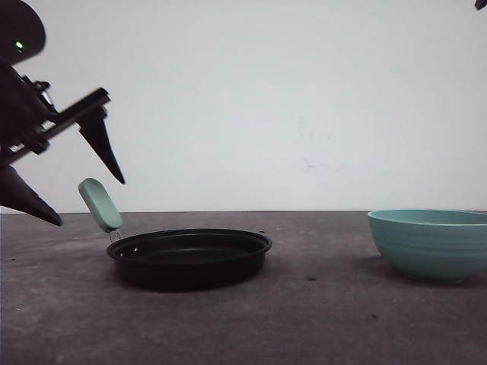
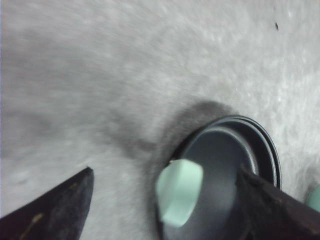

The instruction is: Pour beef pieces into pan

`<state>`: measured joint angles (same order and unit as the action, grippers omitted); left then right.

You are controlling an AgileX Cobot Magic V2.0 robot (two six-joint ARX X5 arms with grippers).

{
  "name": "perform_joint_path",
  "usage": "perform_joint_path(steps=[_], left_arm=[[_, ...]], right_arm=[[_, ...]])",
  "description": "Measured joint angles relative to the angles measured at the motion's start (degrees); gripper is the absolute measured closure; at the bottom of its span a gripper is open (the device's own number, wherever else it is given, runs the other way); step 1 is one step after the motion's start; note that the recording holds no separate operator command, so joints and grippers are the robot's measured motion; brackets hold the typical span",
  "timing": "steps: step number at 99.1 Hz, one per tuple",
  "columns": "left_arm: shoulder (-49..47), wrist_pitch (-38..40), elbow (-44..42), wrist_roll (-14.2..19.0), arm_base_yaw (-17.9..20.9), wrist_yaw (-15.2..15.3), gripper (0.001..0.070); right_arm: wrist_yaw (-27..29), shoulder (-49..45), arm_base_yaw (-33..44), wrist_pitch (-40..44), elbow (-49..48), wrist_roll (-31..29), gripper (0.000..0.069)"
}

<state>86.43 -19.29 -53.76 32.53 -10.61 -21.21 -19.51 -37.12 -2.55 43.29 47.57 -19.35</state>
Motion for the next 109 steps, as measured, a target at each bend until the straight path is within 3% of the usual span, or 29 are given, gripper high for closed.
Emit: perform_joint_path(steps=[11,30,36,49,74,91,109], left_arm=[[2.0,1.7,0.0,0.1,-1.5,0.4,0.0174],[4.9,1.6,0.0,0.3,-3.5,4.7,0.0333],[4.9,2.4,0.0,0.5,-3.6,4.9,0.0404],[4.9,4.7,0.0,0.9,-3.8,5.0,0.0630],[4.9,5.0,0.0,1.4,-3.9,3.3,0.0641],[2.3,4.2,0.0,1.4,-4.2,1.9,0.0644],[-6.2,4.7,0.0,3.0,-5.1,1.5,0.0648]], right_arm=[[0.0,1.2,0.0,0.6,0.0,0.0,0.0008],[0.0,1.7,0.0,1.7,0.0,0.0,0.0008],[0.0,1.7,0.0,2.5,0.0,0.0,0.0008],[0.2,1.6,0.0,3.3,0.0,0.0,0.0008],[3.9,0.7,0.0,3.3,0.0,0.1,0.0008],[4.5,-5.4,0.7,3.2,0.0,0.5,0.0016],[4.2,-17.7,2.4,2.4,0.0,1.7,0.0178]])
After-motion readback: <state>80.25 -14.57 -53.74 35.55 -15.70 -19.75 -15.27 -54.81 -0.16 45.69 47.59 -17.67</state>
